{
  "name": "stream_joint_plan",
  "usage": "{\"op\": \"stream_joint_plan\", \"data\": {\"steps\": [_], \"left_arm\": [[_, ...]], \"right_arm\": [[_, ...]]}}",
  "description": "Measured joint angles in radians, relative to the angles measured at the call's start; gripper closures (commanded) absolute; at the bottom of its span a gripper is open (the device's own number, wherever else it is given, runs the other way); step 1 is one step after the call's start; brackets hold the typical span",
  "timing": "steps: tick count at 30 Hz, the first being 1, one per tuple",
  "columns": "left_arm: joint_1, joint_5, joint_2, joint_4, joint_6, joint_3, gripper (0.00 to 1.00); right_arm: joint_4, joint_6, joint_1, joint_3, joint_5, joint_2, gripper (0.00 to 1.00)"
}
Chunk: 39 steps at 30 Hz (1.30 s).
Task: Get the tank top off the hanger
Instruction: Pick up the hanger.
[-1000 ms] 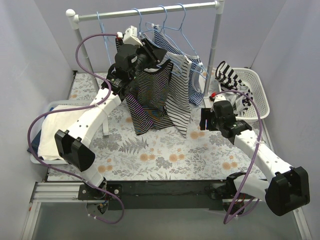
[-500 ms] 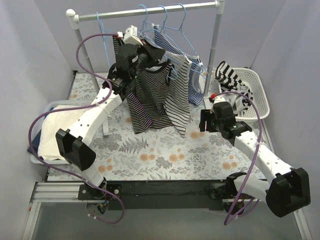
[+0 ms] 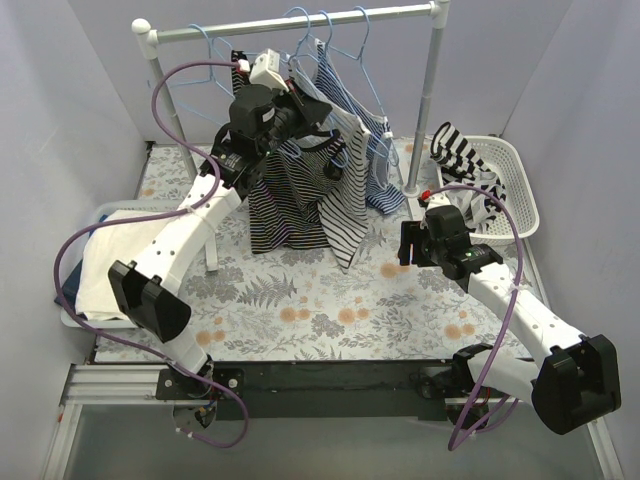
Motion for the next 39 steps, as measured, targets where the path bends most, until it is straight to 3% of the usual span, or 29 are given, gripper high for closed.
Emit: {"op": "stream_joint_plan", "data": {"steps": [13,24,30,39], "left_arm": [[0.0,0.061,-0.043,-0.134,-0.013,0.105,1.0],[0.002,0.182,-0.137,-0.224,-0.055,0.087,1.0],[0.002,0.257,-0.242,-0.288,-0.038,0.032,1.0],[0.002,0.277,-0.439,-0.427,0.001,-0.174,1.0]], "right_arm": [[0.0,0.005,0.002,0.0,0.0,0.0,0.28],[0.0,0.005,0.003,0.0,0.0,-0.01,0.28],[-0.006,0.004,0.003,0.0,0.005,-0.028,0.28],[-0.03,0.004,0.003,0.003,0.018,-0.058,0.28]]}}
